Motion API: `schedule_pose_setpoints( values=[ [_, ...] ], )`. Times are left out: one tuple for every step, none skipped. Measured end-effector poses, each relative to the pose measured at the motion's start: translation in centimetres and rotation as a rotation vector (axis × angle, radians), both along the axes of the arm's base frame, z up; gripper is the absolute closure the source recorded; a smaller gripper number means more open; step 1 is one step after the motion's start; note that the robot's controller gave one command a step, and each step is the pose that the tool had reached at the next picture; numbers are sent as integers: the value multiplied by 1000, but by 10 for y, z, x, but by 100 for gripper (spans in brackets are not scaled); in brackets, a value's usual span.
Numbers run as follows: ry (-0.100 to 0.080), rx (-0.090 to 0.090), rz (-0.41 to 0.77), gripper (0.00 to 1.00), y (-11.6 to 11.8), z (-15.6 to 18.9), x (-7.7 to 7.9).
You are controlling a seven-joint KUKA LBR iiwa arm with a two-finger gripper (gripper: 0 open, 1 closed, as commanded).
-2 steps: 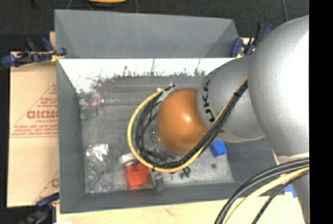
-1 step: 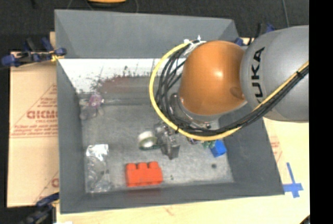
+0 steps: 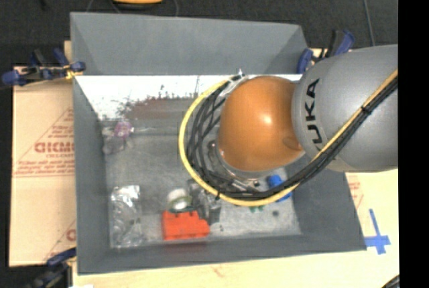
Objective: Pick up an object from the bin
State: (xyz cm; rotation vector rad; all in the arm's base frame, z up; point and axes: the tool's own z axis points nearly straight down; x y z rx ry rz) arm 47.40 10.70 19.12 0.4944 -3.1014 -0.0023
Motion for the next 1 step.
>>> schedule_pose_setpoints(
  values=[
    [-1,0,-85,100,20,-24,6]
  ],
)
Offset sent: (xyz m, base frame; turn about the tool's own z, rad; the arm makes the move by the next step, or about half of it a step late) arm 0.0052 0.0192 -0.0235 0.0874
